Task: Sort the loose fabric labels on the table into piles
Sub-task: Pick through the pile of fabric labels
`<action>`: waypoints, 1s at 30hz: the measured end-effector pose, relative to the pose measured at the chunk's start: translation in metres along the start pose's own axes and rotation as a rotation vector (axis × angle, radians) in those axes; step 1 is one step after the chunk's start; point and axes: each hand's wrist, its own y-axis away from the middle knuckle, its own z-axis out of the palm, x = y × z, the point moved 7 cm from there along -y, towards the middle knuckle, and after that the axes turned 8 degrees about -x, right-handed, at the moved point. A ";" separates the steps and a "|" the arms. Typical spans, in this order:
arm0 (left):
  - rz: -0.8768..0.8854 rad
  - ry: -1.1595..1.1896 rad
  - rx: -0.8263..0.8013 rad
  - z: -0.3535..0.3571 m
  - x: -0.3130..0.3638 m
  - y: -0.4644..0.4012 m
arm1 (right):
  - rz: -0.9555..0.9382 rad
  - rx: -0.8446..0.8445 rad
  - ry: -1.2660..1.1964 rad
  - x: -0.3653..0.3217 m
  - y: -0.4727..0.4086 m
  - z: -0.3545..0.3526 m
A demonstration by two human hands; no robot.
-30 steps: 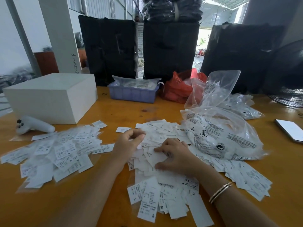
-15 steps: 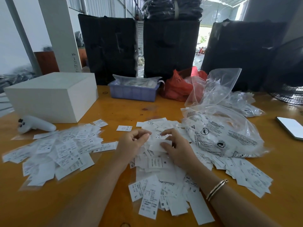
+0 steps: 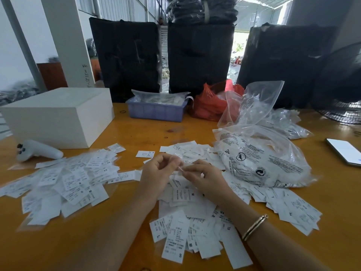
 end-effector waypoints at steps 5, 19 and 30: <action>-0.113 0.091 -0.071 0.003 -0.006 -0.001 | 0.084 0.116 -0.178 0.012 0.001 -0.012; -0.301 0.200 0.001 -0.004 -0.018 0.000 | -0.048 0.315 -0.369 0.007 0.008 -0.031; -0.436 0.478 0.014 0.000 -0.022 0.003 | -0.061 0.145 -0.751 0.010 0.006 -0.018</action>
